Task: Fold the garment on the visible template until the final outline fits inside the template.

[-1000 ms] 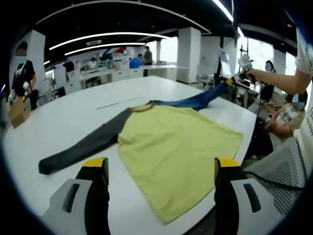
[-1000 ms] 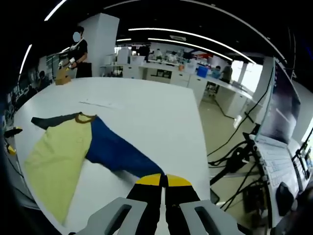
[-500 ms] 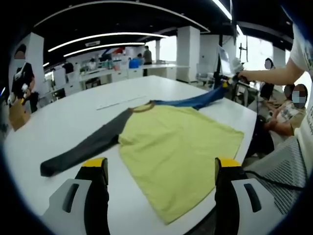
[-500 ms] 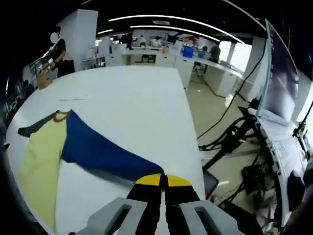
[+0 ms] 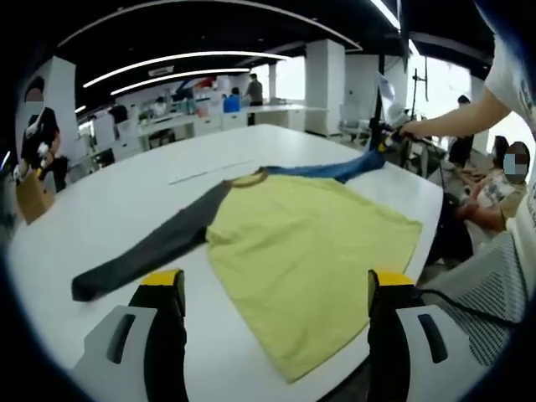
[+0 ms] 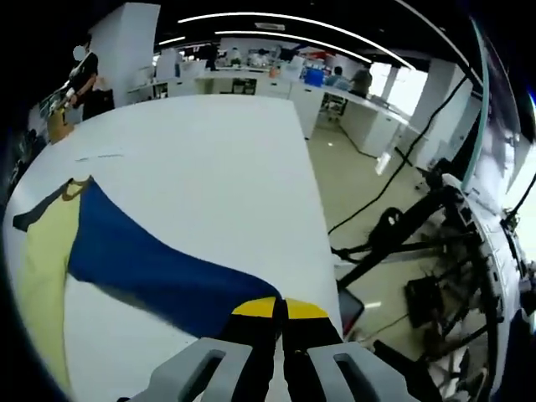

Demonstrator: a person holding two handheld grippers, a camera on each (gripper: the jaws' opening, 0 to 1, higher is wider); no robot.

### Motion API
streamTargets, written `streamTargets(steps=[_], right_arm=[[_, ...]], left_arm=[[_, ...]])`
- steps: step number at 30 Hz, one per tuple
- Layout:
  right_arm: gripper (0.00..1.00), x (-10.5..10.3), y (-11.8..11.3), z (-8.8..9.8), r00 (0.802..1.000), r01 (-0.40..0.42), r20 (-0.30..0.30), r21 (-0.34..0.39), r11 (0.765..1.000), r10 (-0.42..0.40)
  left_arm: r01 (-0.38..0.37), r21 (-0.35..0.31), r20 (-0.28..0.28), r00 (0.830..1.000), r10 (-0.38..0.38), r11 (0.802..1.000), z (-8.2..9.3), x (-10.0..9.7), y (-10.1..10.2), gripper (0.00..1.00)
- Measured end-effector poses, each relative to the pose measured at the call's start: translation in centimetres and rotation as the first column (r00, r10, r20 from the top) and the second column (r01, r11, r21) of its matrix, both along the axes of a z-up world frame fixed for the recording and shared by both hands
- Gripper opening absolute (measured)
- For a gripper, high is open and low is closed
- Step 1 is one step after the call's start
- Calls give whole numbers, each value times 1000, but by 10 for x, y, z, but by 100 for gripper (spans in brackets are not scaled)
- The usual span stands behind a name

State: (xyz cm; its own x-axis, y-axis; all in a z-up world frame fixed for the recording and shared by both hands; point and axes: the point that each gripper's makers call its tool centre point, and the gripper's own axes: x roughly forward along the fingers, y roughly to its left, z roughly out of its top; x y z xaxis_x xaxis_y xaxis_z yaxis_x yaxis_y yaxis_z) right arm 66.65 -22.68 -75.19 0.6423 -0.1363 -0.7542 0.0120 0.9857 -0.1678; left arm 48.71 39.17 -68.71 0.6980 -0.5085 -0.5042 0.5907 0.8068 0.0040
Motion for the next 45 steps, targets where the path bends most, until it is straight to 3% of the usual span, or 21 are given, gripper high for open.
streamTargets(steps=[12, 17, 22, 25, 28, 40, 45], right_arm=[[0, -2, -6, -29, 999, 41, -35, 15, 999, -41], [0, 0, -8, -30, 997, 78, -2, 30, 996, -78], [18, -2, -8, -28, 997, 78, 15, 63, 995, -79], [23, -2, -7, -22, 995, 85, 51, 122, 989, -91], [27, -7, -7, -20, 995, 79, 48, 142, 987, -86], [25, -44, 19, -29, 999, 39, -9, 204, 978, -38], [18, -42, 15, -35, 999, 31, -14, 198, 980, -29]], left_arm=[[-10, 21, -4, 1000, 10, 1000, 0, 3, -1, 87], [-10, 33, -5, 1000, 10, 999, -1, 2, -1, 87], [-11, 37, 0, 1000, 11, 999, 0, 2, 0, 87], [-14, 30, 5, 1000, 13, 999, 2, 3, -2, 87], [-8, 32, 8, 1000, 8, 999, 2, 3, -1, 87], [-6, 34, 13, 1000, 5, 999, 2, 3, 5, 87], [-8, 36, 12, 1000, 7, 999, 0, 4, 8, 86]])
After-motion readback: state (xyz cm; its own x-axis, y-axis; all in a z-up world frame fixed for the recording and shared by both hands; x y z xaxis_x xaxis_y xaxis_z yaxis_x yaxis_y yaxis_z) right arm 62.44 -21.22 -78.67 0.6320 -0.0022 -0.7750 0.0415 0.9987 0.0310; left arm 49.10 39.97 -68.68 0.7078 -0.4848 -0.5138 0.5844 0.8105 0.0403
